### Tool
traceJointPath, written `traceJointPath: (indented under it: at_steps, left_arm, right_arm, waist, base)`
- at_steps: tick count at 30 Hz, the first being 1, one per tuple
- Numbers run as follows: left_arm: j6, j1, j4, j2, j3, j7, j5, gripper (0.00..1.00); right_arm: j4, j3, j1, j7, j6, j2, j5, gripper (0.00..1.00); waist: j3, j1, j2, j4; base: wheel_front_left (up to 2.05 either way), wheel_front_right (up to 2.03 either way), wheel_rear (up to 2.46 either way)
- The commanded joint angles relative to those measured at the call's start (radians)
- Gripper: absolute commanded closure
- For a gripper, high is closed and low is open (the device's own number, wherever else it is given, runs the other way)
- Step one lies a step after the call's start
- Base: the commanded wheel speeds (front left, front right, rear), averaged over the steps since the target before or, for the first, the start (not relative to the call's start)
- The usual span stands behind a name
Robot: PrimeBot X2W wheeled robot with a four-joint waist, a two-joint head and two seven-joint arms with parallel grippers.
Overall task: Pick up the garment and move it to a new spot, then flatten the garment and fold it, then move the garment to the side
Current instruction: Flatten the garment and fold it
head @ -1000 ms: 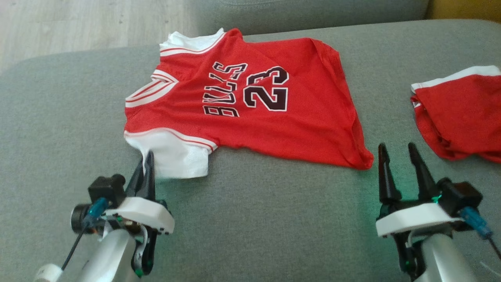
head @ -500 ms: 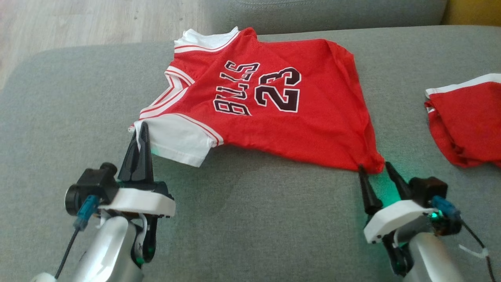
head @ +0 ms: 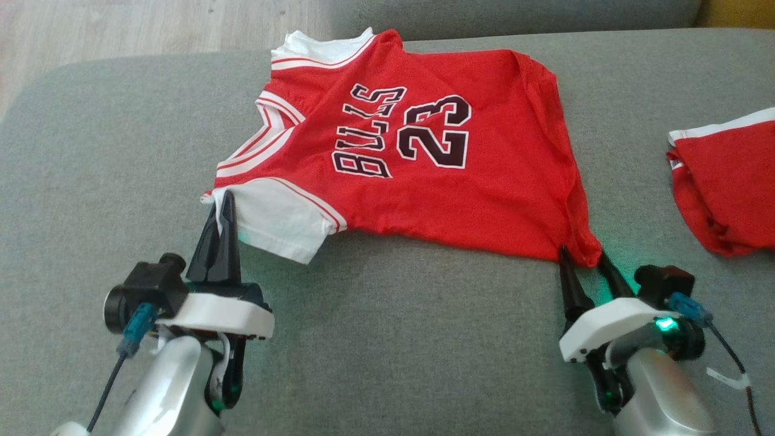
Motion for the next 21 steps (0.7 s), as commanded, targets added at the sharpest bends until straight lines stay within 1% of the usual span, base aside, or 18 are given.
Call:
traceJointPath:
  at_steps: [1, 2, 7, 9, 12, 15, 17, 21]
  left_arm:
    - [-0.004, -0.027, -0.024, 0.016, 0.035, -0.011, 0.012, 1.00]
    - [-0.004, -0.027, -0.019, 0.017, 0.035, -0.012, 0.011, 1.00]
    - [-0.009, -0.028, -0.008, 0.017, 0.054, -0.011, -0.019, 1.00]
    - [-0.017, -0.029, -0.009, 0.021, 0.064, -0.010, -0.035, 1.00]
    - [-0.042, -0.041, -0.012, 0.035, 0.077, -0.005, -0.061, 1.00]
    - [-0.059, -0.068, -0.016, 0.040, 0.109, 0.008, -0.108, 1.00]
    - [-0.074, -0.097, -0.030, 0.034, 0.134, 0.022, -0.152, 1.00]
    - [-0.090, -0.187, -0.069, 0.031, 0.167, 0.058, -0.212, 1.00]
  right_arm:
    - [-0.016, 0.039, -0.030, -0.012, -0.001, -0.003, 0.010, 0.98]
    - [-0.015, 0.051, -0.033, -0.017, -0.001, -0.003, 0.019, 1.00]
    - [-0.046, 0.097, -0.043, -0.048, -0.001, -0.003, 0.078, 1.00]
    - [-0.083, 0.119, -0.042, -0.058, -0.001, -0.003, 0.110, 1.00]
    - [-0.143, 0.137, -0.044, -0.066, -0.001, -0.003, 0.126, 1.00]
    - [-0.214, 0.151, -0.052, -0.069, -0.001, -0.003, 0.142, 1.00]
    - [-0.264, 0.156, -0.065, -0.069, -0.001, -0.006, 0.160, 1.00]
    - [-0.364, 0.178, -0.110, -0.033, -0.001, -0.048, 0.184, 1.00]
  waist:
    - [0.000, 0.0000, 0.0000, -0.001]
    - [0.000, 0.0000, 0.0000, -0.003]
    - [-0.018, 0.0000, 0.0000, -0.015]
    - [-0.030, 0.0000, 0.0000, -0.023]
    - [-0.050, 0.0000, 0.0000, -0.035]
    - [-0.068, 0.0000, 0.0000, -0.046]
    - [-0.082, 0.0000, 0.0000, -0.050]
    - [-0.111, 0.0000, 0.0000, -0.054]
  base:
    - [0.00, 0.00, 0.00]
    - [0.00, 0.00, 0.00]
    - [0.00, 0.00, 0.00]
    - [0.00, 0.00, 0.00]
    - [0.00, 0.00, 0.00]
    - [0.00, 0.00, 0.00]
    - [0.00, 0.00, 0.00]
    - [0.00, 0.00, 0.00]
